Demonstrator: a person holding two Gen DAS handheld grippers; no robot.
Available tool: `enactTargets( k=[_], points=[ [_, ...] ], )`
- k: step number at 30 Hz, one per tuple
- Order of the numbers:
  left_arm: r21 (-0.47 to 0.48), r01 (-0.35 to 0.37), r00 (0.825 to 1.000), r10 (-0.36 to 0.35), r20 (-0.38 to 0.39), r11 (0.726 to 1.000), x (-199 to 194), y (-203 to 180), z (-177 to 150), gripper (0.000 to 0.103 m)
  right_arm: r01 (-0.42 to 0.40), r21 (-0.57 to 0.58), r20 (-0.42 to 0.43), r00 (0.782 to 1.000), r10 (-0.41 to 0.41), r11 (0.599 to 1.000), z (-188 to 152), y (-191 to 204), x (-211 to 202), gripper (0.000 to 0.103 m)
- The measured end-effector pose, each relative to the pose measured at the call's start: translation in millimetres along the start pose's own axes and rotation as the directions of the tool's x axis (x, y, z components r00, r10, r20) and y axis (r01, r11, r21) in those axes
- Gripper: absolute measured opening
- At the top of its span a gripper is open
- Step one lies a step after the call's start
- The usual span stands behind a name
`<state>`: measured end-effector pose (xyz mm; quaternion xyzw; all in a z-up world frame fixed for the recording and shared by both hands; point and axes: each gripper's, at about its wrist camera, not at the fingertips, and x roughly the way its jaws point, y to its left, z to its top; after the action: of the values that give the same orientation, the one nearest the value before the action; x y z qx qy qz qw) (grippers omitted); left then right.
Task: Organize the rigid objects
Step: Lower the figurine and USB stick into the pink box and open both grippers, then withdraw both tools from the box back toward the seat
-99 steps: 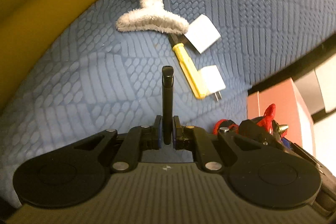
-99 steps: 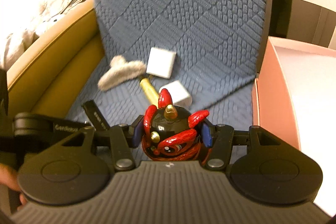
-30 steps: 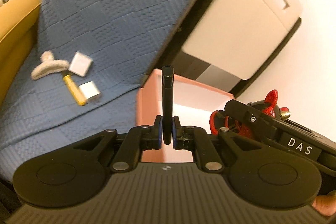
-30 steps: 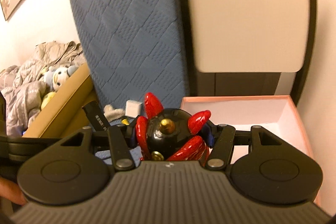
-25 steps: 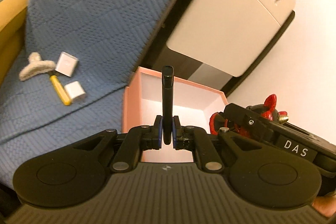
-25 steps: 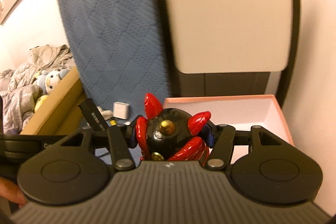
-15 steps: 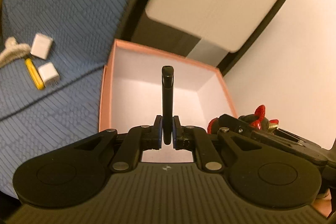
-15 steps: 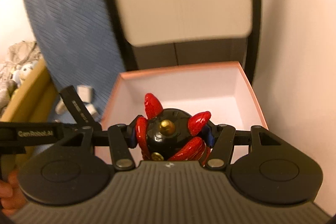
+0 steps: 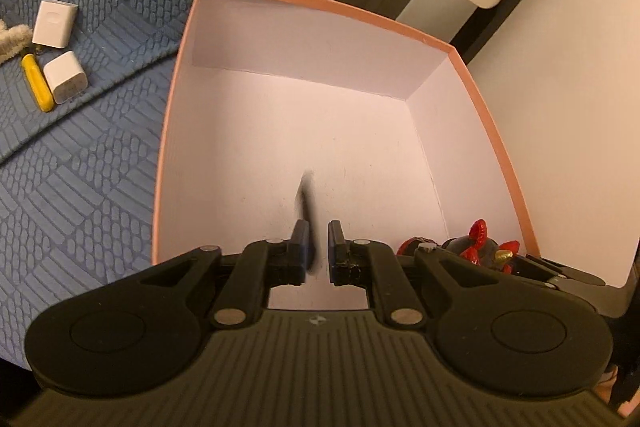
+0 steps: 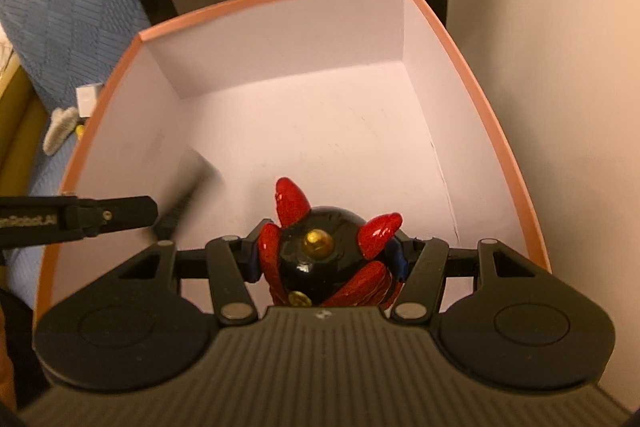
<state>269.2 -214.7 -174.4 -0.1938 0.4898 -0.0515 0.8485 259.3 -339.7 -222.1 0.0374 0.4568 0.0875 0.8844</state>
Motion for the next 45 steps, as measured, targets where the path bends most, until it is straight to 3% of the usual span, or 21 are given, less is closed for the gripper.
enactTargets(
  k=[9,16,22,33,45],
  points=[
    [0.026,0.001,1.000,-0.002,0.013,1.000,-4,-2,5,0.012,0.007,0.027,0.009,1.000,-0.007,1.000,3,-3,3,0.062],
    [0.060,0.011,0.995,-0.017,0.102,0.998,-45,-7,12,0.012,-0.019,0.039,0.116,0.993,0.014,0.999,13,6,-34,0.062],
    [0.089,0.010,0.978,-0.028,0.205,0.996,-93,-1,19,0.012,-0.048,0.025,0.223,0.974,0.041,0.999,18,24,-76,0.062],
    [0.125,-0.024,0.937,-0.021,0.348,0.992,-169,33,13,0.035,-0.079,-0.027,0.326,0.942,0.084,0.996,13,79,-127,0.062],
    [0.142,-0.061,0.910,-0.004,0.416,0.988,-197,85,-5,0.048,-0.094,-0.097,0.349,0.929,0.122,0.991,-7,140,-130,0.062]
  ],
)
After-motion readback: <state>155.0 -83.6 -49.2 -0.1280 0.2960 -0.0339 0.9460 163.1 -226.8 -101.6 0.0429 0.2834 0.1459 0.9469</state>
